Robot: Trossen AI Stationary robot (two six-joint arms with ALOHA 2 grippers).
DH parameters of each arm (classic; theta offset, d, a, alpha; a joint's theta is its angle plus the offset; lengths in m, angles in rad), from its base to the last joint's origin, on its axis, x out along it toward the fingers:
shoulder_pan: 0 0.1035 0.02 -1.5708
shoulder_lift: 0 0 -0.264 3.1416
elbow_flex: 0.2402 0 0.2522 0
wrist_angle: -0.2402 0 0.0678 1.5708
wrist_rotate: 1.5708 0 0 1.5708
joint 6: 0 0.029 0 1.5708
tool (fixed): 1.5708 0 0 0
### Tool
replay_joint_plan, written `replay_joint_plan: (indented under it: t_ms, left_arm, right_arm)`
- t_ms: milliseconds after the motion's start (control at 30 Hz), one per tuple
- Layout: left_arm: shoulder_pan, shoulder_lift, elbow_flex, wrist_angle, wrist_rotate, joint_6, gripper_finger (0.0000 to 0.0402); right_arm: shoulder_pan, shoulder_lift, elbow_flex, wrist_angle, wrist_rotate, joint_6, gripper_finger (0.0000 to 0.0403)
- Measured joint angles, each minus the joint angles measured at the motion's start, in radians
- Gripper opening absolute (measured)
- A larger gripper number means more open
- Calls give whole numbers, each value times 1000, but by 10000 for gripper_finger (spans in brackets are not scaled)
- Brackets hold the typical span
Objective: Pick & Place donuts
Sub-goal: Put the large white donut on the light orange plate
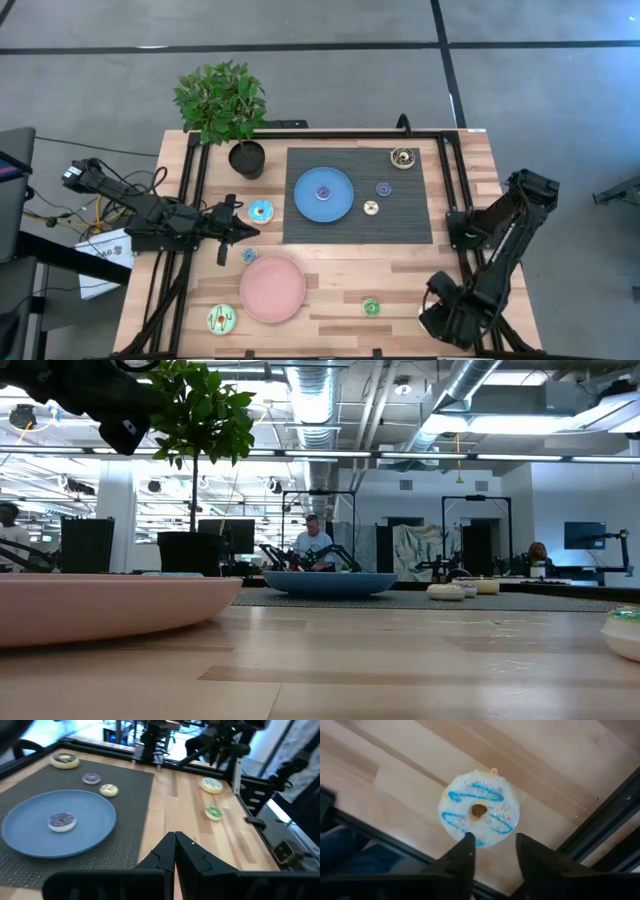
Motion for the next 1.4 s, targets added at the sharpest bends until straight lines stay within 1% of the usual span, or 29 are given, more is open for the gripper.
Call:
replay_joint_plan:
  t_ms: [100,200,267,333,500,667,900,1133,1233,1400]
  left_arm:
    - [0,0,0,1,-12,-8,0]
    - [0,0,0,1,-26,-24,0]
    - [0,0,0,1,-34,-39,0]
    - [0,0,0,1,-38,-45,0]
    - [0,0,0,4,-46,-47,0]
    - [0,0,0,4,-73,-47,0]
    - [0,0,0,4,-79,-48,0]
    - [0,0,0,6,-78,-48,0]
    - [0,1,0,7,-78,-48,0]
    - [0,0,0,7,-78,-48,0]
  right_arm:
    - [-1,30,0,-2,-1,-32,198]
    - [-1,68,0,1,-30,-102,237]
    - [-1,94,-1,1,-50,-150,251]
    - [-2,112,-1,5,-52,-175,257]
    - [-2,136,-1,9,-47,-184,256]
    - [-2,135,-5,20,-16,-184,254]
    - [-2,134,-73,142,-27,-183,253]
    - [-3,134,-105,142,-28,-150,252]
    - [-3,134,-105,132,-26,-149,239]
    - [-3,142,-105,135,-26,-154,201]
